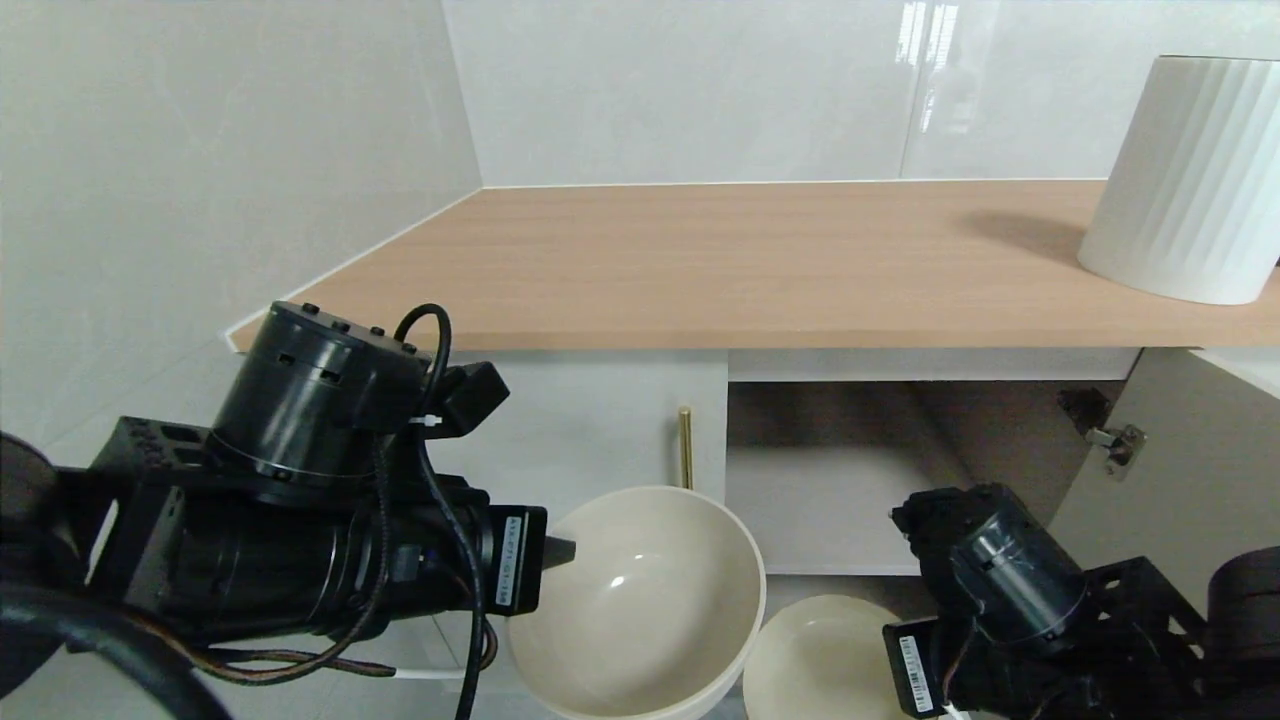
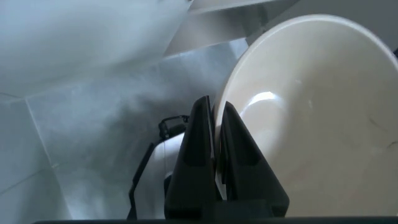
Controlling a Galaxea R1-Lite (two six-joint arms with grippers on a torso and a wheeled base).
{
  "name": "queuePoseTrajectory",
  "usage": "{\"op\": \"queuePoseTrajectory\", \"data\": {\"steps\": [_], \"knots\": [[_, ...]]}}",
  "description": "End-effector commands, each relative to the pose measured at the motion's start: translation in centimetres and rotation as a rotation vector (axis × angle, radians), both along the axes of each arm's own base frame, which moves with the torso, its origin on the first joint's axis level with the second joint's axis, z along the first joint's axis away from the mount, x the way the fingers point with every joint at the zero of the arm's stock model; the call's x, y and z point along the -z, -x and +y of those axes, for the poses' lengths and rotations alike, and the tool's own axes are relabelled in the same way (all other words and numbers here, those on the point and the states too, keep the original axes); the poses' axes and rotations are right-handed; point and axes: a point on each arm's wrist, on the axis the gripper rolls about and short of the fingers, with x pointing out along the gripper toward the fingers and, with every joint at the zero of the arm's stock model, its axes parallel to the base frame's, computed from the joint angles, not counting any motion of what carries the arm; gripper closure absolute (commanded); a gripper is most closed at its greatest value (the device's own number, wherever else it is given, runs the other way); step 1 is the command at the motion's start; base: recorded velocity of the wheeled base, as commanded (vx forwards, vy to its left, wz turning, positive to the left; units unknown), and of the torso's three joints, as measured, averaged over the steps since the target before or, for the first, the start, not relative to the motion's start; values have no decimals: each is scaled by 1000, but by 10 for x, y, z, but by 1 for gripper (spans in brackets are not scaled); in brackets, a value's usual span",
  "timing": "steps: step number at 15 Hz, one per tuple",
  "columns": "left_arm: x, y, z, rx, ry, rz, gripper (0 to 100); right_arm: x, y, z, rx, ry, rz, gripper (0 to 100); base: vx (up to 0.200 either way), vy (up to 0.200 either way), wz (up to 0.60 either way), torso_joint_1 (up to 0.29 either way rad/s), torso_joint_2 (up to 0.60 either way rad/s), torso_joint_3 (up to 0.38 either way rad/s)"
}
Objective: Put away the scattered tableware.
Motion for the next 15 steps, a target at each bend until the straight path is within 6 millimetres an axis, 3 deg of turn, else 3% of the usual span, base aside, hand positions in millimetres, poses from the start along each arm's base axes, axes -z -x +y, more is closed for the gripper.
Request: {"op": "queuePoseTrajectory", "data": {"steps": [1, 7, 12, 15], "knots": [[3, -2, -1, 0, -7, 11, 100, 15, -5, 4, 4, 40, 37, 100, 0, 0, 0, -36, 447, 398], [5, -3, -2, 0, -11, 17, 100, 26, -19, 1, 44, 29, 44, 100, 0, 0, 0, -10, 107, 99], [5, -4, -3, -2, -12, 12, 100, 62, -96, -18, 151, -73, 13, 100, 0, 0, 0, 0, 0, 0], [3, -4, -3, 0, -9, 5, 100, 81, -130, -29, 220, -81, -20, 100, 0, 0, 0, 0, 0, 0]]}}
